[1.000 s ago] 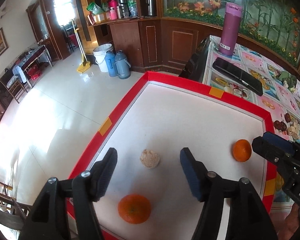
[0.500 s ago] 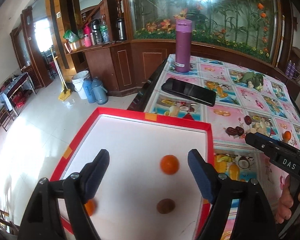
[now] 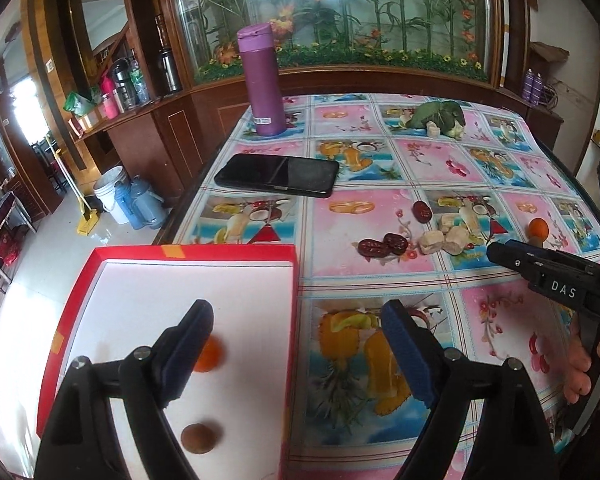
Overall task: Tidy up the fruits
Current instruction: 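Grasp a square tan pastry with the right tool while the left tool grasps a red date, then carry the pastry and red date in both tools over the tray, then open the left tool to drop the red date while the right tool lowers and releases the pastry, then grasp a brown kiwi with the right tool while the left tool grasps a tan pastry cube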
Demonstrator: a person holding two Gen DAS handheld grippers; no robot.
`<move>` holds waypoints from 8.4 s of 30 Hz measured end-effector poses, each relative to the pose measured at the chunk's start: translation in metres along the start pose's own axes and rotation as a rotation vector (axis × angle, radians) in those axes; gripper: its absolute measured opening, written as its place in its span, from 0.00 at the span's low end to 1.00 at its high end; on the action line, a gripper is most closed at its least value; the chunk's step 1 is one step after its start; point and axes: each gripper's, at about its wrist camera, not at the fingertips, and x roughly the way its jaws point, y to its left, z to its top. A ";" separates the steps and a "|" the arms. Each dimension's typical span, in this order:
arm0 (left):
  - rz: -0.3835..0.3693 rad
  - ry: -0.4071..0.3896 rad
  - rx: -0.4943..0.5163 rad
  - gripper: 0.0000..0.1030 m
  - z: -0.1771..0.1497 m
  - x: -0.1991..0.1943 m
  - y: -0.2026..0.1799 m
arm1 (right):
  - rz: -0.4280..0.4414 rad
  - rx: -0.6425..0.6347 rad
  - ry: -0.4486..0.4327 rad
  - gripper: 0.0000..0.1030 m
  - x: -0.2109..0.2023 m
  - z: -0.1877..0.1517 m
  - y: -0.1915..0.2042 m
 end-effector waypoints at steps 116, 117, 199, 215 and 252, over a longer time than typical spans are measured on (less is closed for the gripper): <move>0.154 -0.068 -0.194 0.35 -0.095 -0.050 0.184 | 0.433 -0.490 0.181 0.28 0.012 -0.089 0.273; 0.143 -0.065 -0.186 0.35 -0.096 -0.050 0.181 | 0.434 -0.489 0.202 0.28 0.014 -0.091 0.271; -0.070 -0.044 0.067 0.73 -0.003 -0.038 0.040 | 0.025 -0.062 0.044 0.36 -0.076 -0.033 0.012; -0.192 0.003 0.148 0.73 -0.005 -0.021 -0.054 | -0.115 0.097 0.058 0.37 -0.058 -0.011 -0.074; -0.275 0.143 0.170 0.36 0.044 0.105 -0.115 | -0.214 0.090 0.020 0.21 -0.031 -0.005 -0.075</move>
